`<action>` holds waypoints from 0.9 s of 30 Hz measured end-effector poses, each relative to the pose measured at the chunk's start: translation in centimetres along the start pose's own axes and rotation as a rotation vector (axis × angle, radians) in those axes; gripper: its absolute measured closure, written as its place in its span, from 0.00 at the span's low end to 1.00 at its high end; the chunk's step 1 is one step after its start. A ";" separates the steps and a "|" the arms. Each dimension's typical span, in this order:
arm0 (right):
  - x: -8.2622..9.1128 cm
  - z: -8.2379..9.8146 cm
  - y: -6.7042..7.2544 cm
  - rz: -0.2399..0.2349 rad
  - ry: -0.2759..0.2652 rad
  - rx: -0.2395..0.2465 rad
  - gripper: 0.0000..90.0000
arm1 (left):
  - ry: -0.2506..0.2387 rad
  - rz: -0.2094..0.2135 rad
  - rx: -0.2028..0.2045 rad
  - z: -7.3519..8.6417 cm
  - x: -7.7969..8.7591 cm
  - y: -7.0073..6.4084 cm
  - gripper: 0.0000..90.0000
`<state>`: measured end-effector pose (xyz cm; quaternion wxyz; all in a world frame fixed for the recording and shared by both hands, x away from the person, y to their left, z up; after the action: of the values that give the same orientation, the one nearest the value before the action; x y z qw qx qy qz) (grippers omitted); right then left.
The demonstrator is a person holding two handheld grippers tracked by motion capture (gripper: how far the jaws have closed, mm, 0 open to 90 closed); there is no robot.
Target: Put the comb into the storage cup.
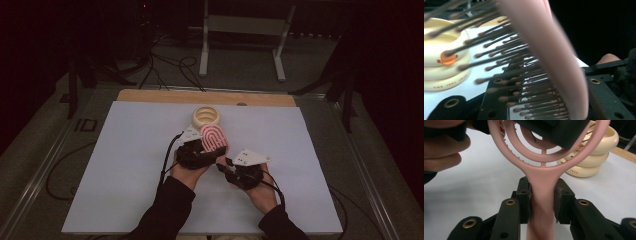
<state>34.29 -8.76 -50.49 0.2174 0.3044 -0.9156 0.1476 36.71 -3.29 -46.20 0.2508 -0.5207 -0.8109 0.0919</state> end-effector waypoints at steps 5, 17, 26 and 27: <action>-0.1 0.1 -0.1 -0.005 0.002 -0.014 0.77 | -0.007 0.021 0.015 -0.2 -0.1 -0.3 0.69; 0.3 -0.4 -0.5 -0.024 -0.017 -0.051 0.62 | -0.008 -0.012 -0.012 -0.7 0.2 -0.2 0.71; 0.3 -0.4 -1.4 0.007 0.001 -0.094 0.18 | -0.028 -0.039 -0.013 -1.2 1.1 0.3 0.71; 0.3 -0.4 -1.4 0.011 0.001 -0.101 0.14 | -0.028 -0.041 -0.014 -1.2 1.2 0.3 0.71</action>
<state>35.11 -9.83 -49.82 0.2320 0.2880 -0.9234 0.1026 37.18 -2.23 -44.97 0.2378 -0.5043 -0.8254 0.0885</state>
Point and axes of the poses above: each handheld gripper's, and its own axes: x roughly backward along the jaws, z roughly out of its underside, y roughly to its left, the point moved 10 cm from there along -x, roughly forward along the jaws, and after that the axes turned 12 degrees about z, right-handed, at the moved point
